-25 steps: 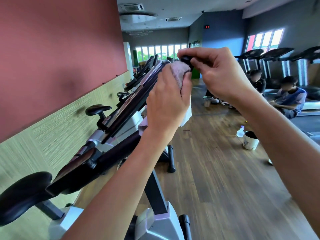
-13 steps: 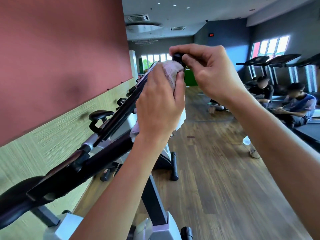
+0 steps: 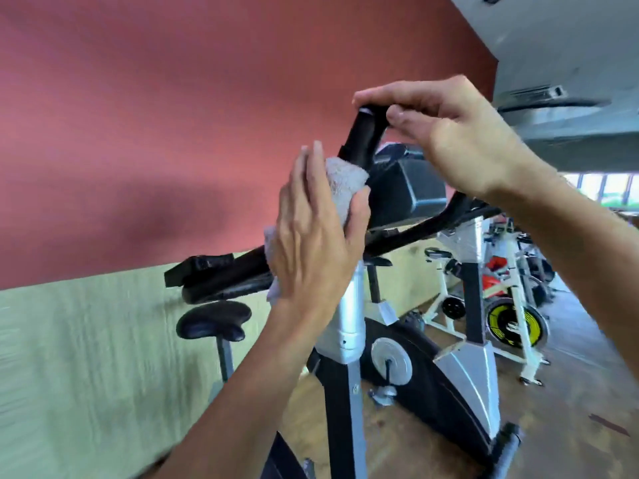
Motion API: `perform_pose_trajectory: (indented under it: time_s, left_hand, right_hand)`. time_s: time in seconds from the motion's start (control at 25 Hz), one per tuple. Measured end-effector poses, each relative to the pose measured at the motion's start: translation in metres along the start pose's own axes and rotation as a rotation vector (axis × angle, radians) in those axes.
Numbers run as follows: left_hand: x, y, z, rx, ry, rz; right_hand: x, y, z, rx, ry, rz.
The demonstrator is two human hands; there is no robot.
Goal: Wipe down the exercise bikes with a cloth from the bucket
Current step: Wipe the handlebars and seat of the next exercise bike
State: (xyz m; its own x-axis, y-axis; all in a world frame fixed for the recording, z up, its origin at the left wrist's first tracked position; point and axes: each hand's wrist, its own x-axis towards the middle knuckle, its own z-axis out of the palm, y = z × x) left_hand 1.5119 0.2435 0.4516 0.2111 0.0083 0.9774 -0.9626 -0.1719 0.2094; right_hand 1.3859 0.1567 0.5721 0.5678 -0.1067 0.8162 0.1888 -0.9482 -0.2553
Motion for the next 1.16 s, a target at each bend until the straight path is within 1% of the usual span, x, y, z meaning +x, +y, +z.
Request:
perform_pose_trajectory:
  time_s: [0.08,0.16,0.24,0.32,0.4,0.48,0.6,0.72,0.84,0.92,1.08,1.16]
  left_hand:
    - [0.022,0.032,0.016,0.199,0.102,-0.001]
    - [0.035,0.045,0.025,0.347,0.18,0.018]
    - [0.016,0.034,0.029,0.454,0.254,0.023]
    - [-0.028,0.018,0.03,0.528,0.249,0.021]
    - [-0.044,0.013,0.031,0.542,0.231,-0.02]
    - [-0.016,0.027,0.034,0.546,0.26,-0.035]
    - [0.032,0.054,0.038,0.56,0.295,0.002]
    - [0.019,0.042,0.04,0.565,0.336,0.036]
    - [-0.018,0.022,0.032,0.585,0.302,0.032]
    - [-0.01,0.025,0.031,0.552,0.286,0.032]
    - [0.031,0.049,0.04,0.489,0.337,0.042]
    - [0.021,0.038,0.042,0.5,0.374,0.08]
  right_hand:
    - [0.008,0.005,-0.013,0.086,-0.115,-0.036]
    - [0.013,0.011,-0.02,0.177,-0.226,-0.093]
    - [0.015,0.018,-0.019,0.177,-0.239,-0.133]
    - [0.013,0.025,-0.013,0.158,-0.183,-0.151]
    - [0.012,0.032,-0.009,0.198,-0.173,-0.179]
    - [0.017,0.035,-0.007,0.228,-0.184,-0.195]
    - [0.021,0.038,-0.008,0.315,-0.211,-0.242]
    - [0.016,0.042,-0.005,0.373,-0.183,-0.253]
    - [0.008,0.04,-0.001,0.326,-0.131,-0.249]
    - [0.006,0.037,-0.001,0.308,-0.11,-0.253]
    - [0.007,0.036,-0.002,0.313,-0.113,-0.271]
    - [0.006,0.038,-0.003,0.292,-0.121,-0.264]
